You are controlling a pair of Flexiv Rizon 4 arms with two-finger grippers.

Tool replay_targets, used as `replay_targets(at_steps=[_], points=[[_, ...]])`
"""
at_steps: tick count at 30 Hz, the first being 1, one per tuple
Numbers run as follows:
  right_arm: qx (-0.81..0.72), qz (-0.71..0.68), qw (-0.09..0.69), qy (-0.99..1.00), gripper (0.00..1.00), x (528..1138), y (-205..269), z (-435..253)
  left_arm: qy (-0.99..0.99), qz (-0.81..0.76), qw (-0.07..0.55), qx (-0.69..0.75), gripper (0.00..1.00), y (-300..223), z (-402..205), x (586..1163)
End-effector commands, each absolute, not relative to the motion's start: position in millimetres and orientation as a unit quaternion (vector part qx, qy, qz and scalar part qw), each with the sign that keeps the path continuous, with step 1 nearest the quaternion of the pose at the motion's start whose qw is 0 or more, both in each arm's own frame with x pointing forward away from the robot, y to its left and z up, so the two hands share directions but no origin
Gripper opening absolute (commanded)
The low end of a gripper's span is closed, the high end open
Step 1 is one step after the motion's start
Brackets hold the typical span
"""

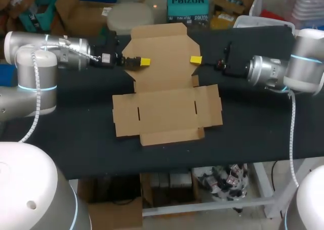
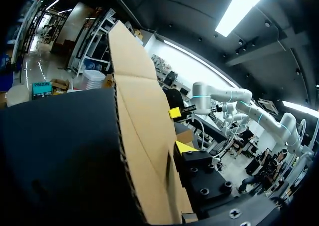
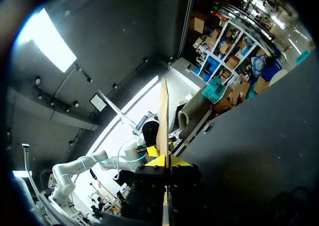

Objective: Assemble the packaging by folding the flat box into shape, placing the metal phone stand inside, and closing the box properly

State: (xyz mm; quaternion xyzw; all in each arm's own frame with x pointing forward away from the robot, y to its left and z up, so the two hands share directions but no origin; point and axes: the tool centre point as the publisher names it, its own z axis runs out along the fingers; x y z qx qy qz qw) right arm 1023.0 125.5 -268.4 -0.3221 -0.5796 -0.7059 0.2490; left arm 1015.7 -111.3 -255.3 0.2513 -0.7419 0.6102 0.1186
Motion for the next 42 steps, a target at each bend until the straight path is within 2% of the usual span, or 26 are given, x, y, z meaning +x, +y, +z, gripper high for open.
replay_targets(at_steps=[1,4,11,13,26,27,28,31,42], points=[[-0.318,-0.708,0.251,-0.579,0.00,1025,126,-269,-0.741,0.611,0.122,0.249,0.30,-112,-257,1018],[-0.318,-0.708,0.251,-0.578,0.00,1024,125,-269,-0.740,0.613,0.122,0.248,0.21,-112,-258,1018],[-0.316,-0.710,0.251,-0.577,0.00,1024,125,-269,-0.738,0.617,0.121,0.245,0.15,-112,-258,1019],[-0.316,-0.710,0.251,-0.577,0.00,1024,125,-268,-0.737,0.618,0.121,0.244,0.00,-112,-257,1019],[-0.315,-0.712,0.251,-0.574,0.00,1024,122,-267,-0.740,0.621,0.124,0.228,0.00,-112,-256,1019],[-0.316,-0.711,0.251,-0.575,0.07,1024,122,-267,-0.740,0.621,0.125,0.226,0.00,-112,-256,1019],[-0.318,-0.710,0.251,-0.576,0.29,1024,121,-266,-0.740,0.621,0.125,0.225,0.00,-112,-256,1020],[-0.326,-0.704,0.244,-0.582,0.45,1023,117,-265,-0.741,0.621,0.126,0.222,0.00,-110,-255,1022],[-0.357,-0.685,0.195,-0.605,0.45,1014,91,-251,-0.749,0.617,0.117,0.208,0.00,-110,-252,1036]])
